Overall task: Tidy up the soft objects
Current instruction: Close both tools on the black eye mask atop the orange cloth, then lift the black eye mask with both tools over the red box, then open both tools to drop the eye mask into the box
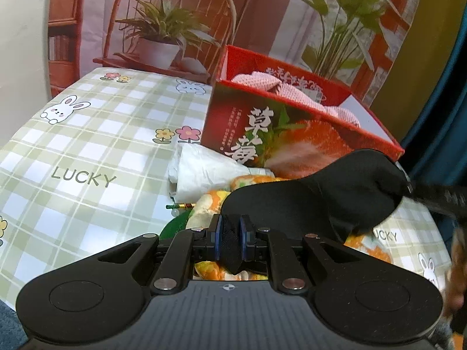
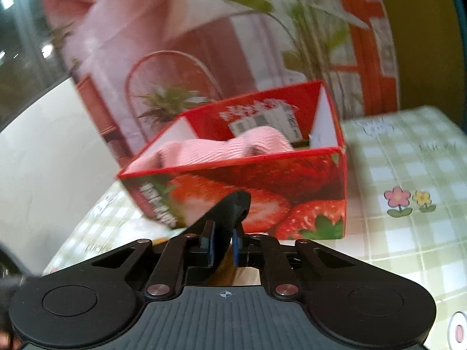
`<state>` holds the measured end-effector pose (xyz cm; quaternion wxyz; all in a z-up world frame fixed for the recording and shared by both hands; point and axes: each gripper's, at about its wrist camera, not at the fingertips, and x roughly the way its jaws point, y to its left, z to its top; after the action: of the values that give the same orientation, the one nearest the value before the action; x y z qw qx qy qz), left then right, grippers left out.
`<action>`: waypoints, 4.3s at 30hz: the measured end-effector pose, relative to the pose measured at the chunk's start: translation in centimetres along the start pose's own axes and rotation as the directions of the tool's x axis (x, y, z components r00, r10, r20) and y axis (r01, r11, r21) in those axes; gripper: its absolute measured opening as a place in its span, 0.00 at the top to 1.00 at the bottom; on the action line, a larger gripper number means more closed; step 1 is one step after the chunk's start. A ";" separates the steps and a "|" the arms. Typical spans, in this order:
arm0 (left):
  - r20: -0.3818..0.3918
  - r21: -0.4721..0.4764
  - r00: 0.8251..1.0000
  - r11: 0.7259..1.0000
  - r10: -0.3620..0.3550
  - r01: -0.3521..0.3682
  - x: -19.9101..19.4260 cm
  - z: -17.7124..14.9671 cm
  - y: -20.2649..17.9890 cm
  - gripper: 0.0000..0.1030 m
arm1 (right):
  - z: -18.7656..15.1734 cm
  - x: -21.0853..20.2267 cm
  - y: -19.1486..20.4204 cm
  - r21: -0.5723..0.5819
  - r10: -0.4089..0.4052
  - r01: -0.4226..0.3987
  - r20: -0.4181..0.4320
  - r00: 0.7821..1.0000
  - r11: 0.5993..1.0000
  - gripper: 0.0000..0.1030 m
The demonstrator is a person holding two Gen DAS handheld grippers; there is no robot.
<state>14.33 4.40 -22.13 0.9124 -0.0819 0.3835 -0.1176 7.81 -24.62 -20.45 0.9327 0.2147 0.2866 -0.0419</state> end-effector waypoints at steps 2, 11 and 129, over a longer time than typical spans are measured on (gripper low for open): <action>0.004 -0.009 1.000 1.000 -0.011 0.011 -0.2 0.0 0.0 0.87 | -0.8 -1.1 0.8 -0.038 0.002 -0.002 -0.005 1.000 0.999 0.92; -0.043 -0.101 0.994 0.991 -0.096 0.091 0.1 -0.2 0.9 0.84 | -3.9 -3.1 0.8 -0.012 -0.012 0.012 -0.032 0.999 1.000 0.93; 0.148 0.192 0.988 0.979 0.046 -0.075 10.1 17.4 -3.9 0.44 | 10.0 10.6 -1.4 -0.068 -0.204 0.208 0.056 0.977 0.976 0.67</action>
<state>33.11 -1.12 -16.02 0.9442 0.0121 0.3062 -0.1209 21.53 -29.71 -19.38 0.9373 0.1485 0.2858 -0.1331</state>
